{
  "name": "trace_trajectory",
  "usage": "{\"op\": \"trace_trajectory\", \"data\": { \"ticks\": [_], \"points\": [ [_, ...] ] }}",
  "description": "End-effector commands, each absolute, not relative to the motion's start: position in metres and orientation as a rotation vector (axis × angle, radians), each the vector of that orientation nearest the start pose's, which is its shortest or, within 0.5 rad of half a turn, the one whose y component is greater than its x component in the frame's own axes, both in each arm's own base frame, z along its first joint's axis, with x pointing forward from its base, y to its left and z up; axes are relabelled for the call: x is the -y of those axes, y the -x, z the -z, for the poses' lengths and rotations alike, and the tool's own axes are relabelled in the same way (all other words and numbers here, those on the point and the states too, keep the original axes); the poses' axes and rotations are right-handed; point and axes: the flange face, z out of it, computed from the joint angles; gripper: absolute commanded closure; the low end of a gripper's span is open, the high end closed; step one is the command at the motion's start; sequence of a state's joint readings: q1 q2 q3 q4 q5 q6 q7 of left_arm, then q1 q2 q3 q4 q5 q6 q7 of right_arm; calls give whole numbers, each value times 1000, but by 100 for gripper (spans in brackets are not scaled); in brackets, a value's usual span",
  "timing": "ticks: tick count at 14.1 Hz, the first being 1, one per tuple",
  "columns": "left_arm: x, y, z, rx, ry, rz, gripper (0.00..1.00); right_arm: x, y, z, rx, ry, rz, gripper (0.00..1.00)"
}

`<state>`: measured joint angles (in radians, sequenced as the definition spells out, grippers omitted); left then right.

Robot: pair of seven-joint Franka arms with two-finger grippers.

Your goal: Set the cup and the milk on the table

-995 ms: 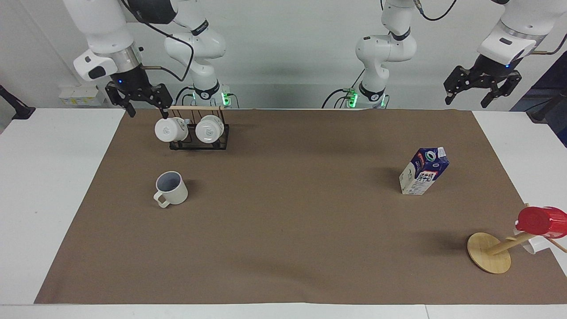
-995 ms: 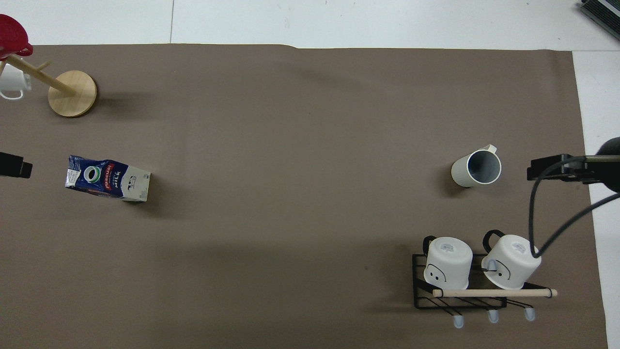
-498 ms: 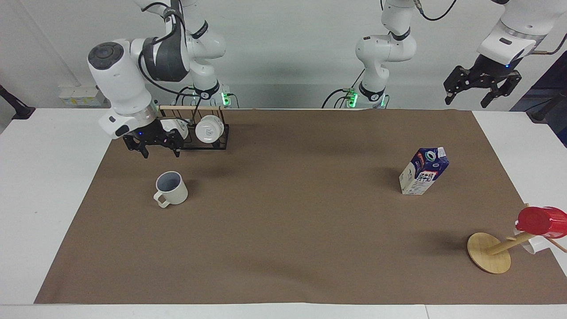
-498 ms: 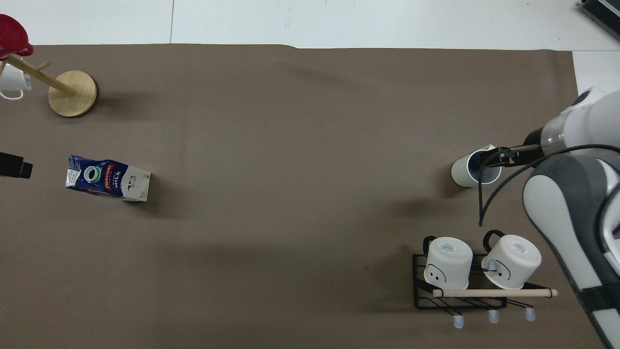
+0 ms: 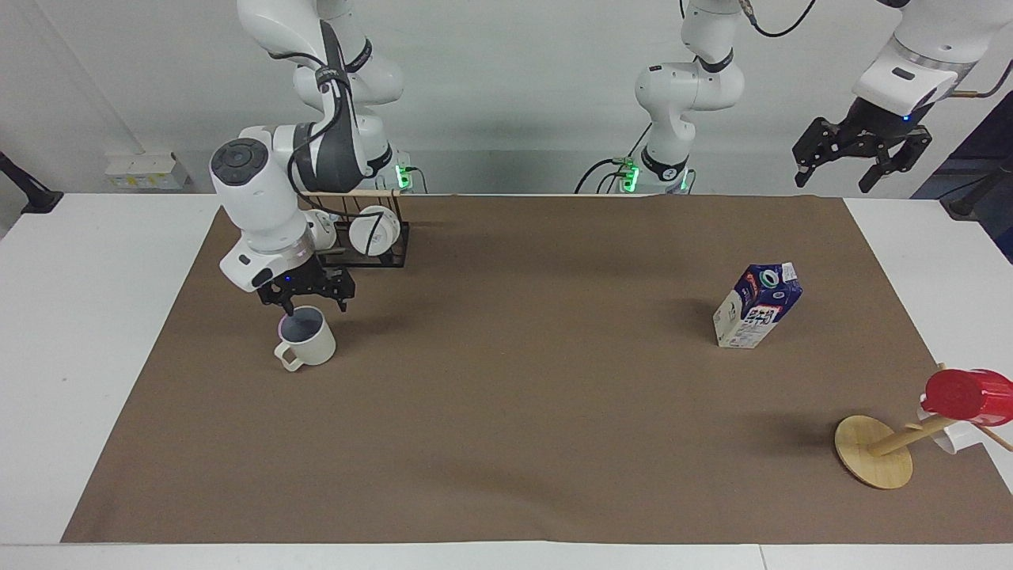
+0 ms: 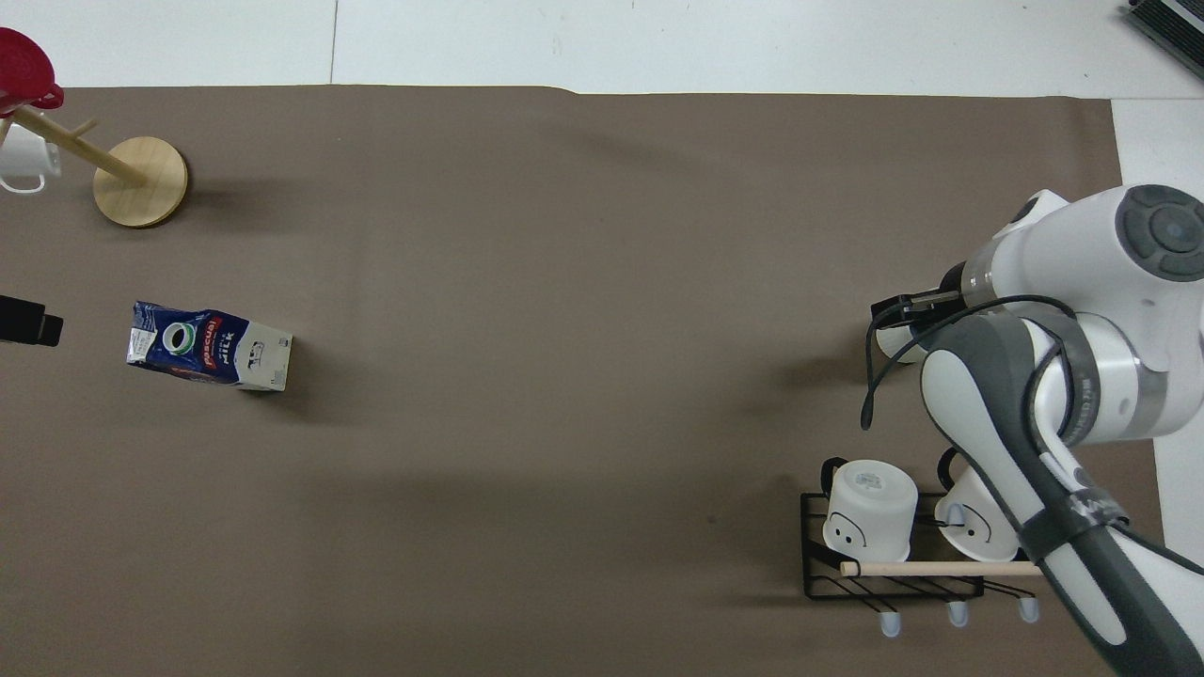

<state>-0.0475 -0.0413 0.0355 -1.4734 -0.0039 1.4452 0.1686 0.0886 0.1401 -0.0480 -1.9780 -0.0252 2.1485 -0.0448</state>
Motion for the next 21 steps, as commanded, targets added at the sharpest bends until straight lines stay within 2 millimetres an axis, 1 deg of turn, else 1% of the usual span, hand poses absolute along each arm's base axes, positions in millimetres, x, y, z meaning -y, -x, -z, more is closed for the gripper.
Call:
{"op": "trace_trajectory", "data": {
  "ticks": [1, 6, 9, 10, 11, 12, 13, 16, 17, 18, 19, 21],
  "points": [
    [5, -520, -682, -272, 3147, 14, 0, -22, -585, -376, 213, 3178, 41, 0],
    [6, -520, -682, -274, 3147, 12, 0, -28, -595, -346, 228, 3178, 87, 0],
    [6, -520, -682, -274, 3147, 12, 0, -27, -594, -342, 216, 3179, 80, 0],
    [6, -520, -682, -274, 3147, 12, 0, -27, -593, -341, 216, 3179, 73, 4],
    [6, -520, -682, -274, 3147, 12, 0, -27, -592, -340, 216, 3179, 66, 11],
    [8, -520, -682, -282, 3146, 12, 0, -23, -592, -340, 206, 3180, 65, 19],
    [7, -519, -682, -282, 3146, 12, 0, -20, -592, -339, 199, 3180, 63, 29],
    [4, -519, -682, -270, 3147, 7, 0, -20, -592, -339, 196, 3180, 63, 58],
    [5, -519, -681, -272, 3147, 5, 0, -20, -593, -339, 194, 3180, 65, 69],
    [6, -519, -681, -274, 3147, 2, 0, -20, -593, -339, 175, 3180, 66, 86],
    [6, -519, -682, -274, 3147, 9, 0, -20, -594, -341, 127, 3182, 72, 100],
    [7, -519, -681, -272, 3147, 14, 0, -29, -595, -342, 36, 3181, 82, 100]
  ]
}}
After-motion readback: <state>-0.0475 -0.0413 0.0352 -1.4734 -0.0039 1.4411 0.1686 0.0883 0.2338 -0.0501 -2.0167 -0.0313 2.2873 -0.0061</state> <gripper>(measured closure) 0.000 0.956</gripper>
